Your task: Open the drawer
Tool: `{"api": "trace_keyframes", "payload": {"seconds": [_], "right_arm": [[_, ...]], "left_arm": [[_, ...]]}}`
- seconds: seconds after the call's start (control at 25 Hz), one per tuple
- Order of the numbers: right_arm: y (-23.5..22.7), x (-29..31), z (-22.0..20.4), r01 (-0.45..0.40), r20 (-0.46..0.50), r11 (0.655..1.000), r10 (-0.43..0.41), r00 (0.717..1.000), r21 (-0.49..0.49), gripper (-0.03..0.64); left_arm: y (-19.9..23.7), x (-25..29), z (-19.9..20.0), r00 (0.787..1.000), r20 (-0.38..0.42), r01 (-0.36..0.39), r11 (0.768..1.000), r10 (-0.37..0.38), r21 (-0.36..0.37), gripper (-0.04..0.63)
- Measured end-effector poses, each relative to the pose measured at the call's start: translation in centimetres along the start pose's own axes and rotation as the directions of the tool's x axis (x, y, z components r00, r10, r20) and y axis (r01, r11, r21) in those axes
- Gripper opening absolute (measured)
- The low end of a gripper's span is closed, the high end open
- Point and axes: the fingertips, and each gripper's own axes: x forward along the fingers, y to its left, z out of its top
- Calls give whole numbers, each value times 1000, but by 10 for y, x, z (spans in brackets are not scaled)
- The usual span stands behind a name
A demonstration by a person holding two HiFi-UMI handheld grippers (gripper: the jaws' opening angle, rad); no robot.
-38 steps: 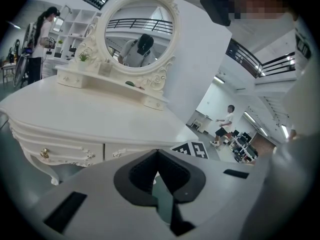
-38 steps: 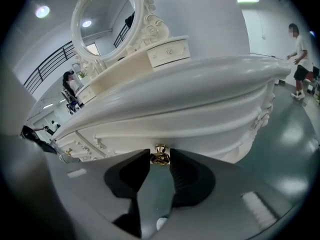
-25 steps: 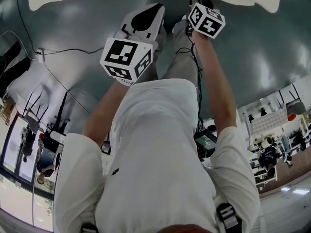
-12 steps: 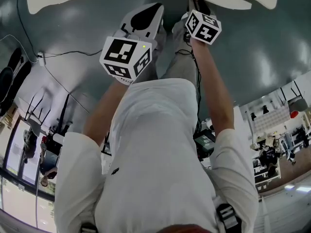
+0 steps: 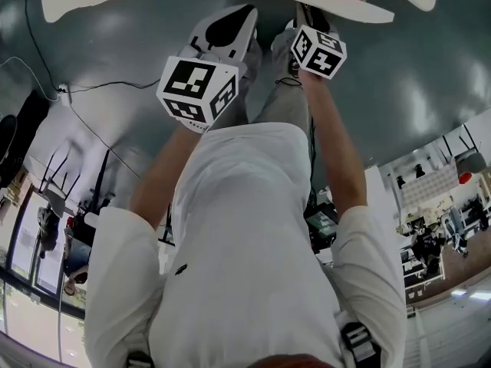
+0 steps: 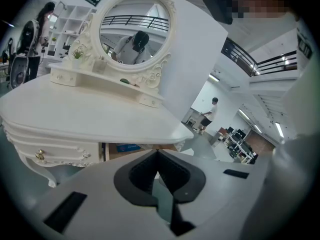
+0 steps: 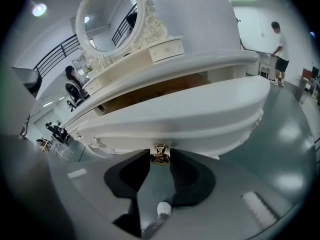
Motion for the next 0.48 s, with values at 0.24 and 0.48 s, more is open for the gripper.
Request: {"api": "trace_keyframes", "payload": {"seconds": [0.24, 0.48], "right_arm": [[-3, -8, -11, -1, -10, 1000, 1, 1000, -5, 135], [6, -12, -21, 4, -15, 1000, -4, 1000, -3, 135]], "left_arm": [[-4, -1, -5, 1000, -4, 6, 1000, -6, 4, 9], [3, -10, -8, 1000, -3, 7, 1000, -7, 0, 9]]}}
